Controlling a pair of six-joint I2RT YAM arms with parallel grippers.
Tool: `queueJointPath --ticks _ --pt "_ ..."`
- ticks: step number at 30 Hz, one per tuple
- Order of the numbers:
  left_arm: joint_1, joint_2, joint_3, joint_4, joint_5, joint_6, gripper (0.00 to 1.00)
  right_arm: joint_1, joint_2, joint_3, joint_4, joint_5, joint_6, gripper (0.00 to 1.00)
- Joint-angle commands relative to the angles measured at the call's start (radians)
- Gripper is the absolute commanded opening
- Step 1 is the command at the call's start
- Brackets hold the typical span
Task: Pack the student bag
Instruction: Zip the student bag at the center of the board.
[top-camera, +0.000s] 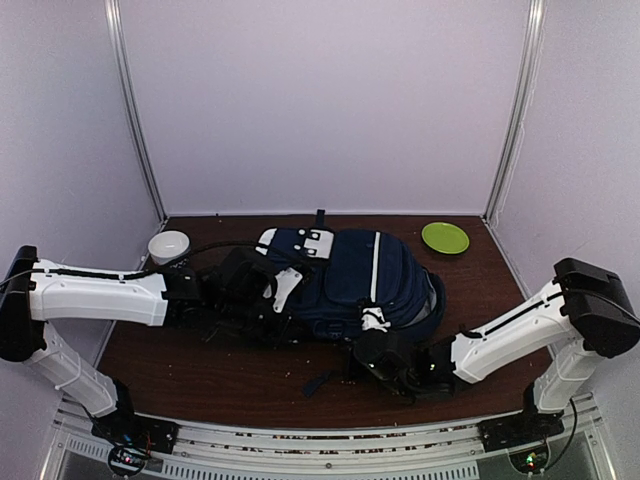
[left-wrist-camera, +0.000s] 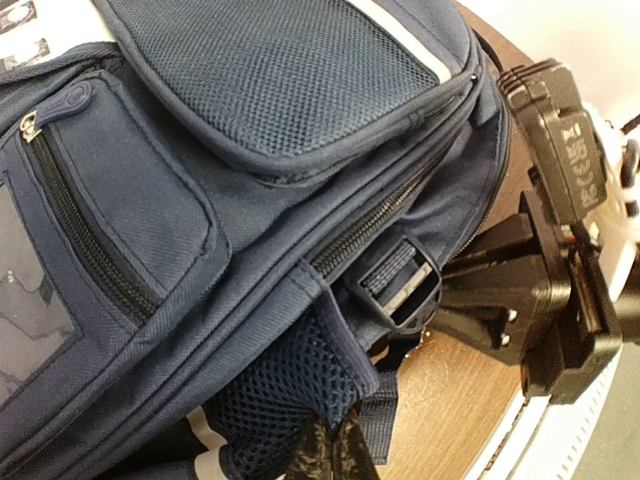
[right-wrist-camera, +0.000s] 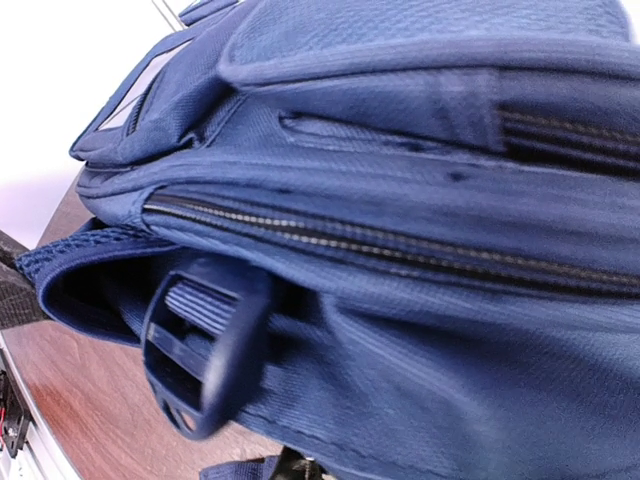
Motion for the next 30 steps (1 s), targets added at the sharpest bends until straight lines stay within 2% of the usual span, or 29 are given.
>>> queueJointPath --ticks 1,18,26,30 --pt "-0.02 -0.05 0.076 0.138 0.053 0.0 0.0 -0.004 -0.047 -0.054 -0.017 0.057 0.011 0.0" --pt "-0.02 -0.03 0.048 0.121 -0.019 -0.013 0.0 -0.004 -0.162 -0.138 -0.081 0.091 0.037 0.0" --pt "-0.02 -0.011 0.012 0.152 -0.053 -0.046 0.0 -0.011 -0.215 -0.153 -0.155 0.029 0.029 0.0" --pt "-0.018 -0.022 -0.019 0.156 -0.128 -0.078 0.0 -0.014 -0.216 -0.145 -0.183 -0.007 0.027 0.0"
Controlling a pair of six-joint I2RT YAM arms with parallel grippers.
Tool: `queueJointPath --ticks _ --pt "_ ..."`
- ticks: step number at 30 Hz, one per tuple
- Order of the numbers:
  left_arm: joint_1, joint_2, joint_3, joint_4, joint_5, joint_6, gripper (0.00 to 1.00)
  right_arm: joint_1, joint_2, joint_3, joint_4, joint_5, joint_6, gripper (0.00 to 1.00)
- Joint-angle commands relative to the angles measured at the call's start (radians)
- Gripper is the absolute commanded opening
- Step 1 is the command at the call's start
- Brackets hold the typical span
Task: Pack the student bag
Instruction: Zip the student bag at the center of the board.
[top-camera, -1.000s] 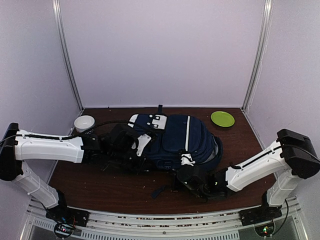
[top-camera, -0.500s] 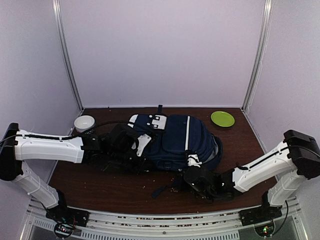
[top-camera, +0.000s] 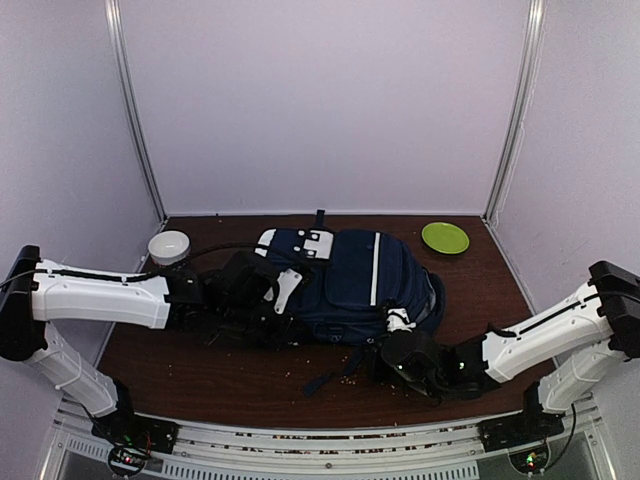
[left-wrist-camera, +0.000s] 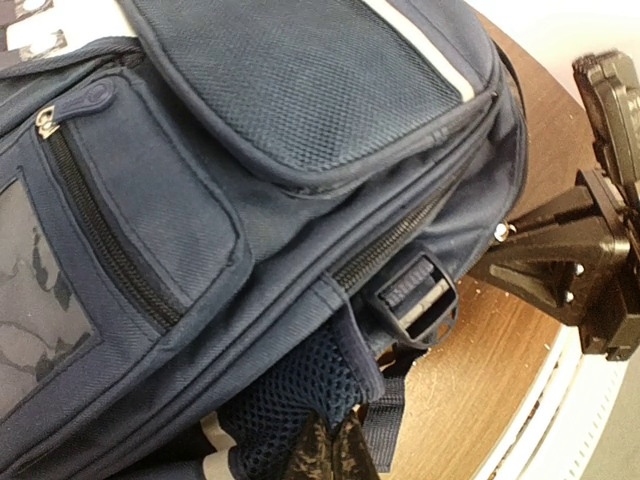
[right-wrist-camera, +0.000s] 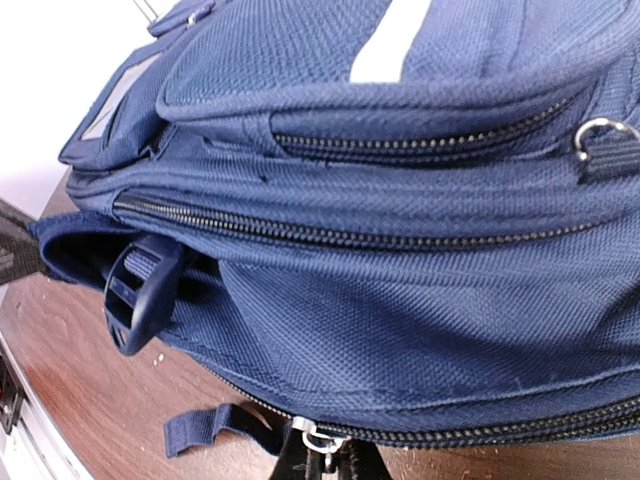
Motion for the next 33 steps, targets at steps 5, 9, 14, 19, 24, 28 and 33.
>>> queueJointPath --ticks 5,9,14,19,24,28,33 --pt "0.005 -0.038 -0.049 0.144 -0.162 -0.082 0.0 -0.017 -0.005 0.046 -0.132 -0.069 -0.025 0.0" --pt "0.042 -0.003 -0.051 0.112 -0.171 -0.115 0.0 -0.016 0.035 0.11 -0.151 -0.137 -0.034 0.0" --pt "0.094 -0.026 -0.109 0.166 -0.143 -0.152 0.0 -0.016 0.065 0.16 -0.152 -0.187 -0.066 0.0" --pt "0.15 -0.035 -0.123 0.154 -0.129 -0.153 0.0 -0.02 0.07 0.181 -0.17 -0.207 -0.093 0.0" --pt "0.197 -0.041 -0.114 0.146 -0.12 -0.132 0.0 -0.033 0.062 0.155 -0.173 -0.214 -0.09 0.0" --pt "0.202 -0.03 -0.1 0.14 -0.115 -0.121 0.0 -0.04 0.049 0.127 -0.167 -0.216 -0.078 0.0" --pt "0.202 -0.015 -0.117 0.156 -0.09 -0.135 0.0 -0.043 0.019 0.097 -0.173 -0.225 -0.076 0.0"
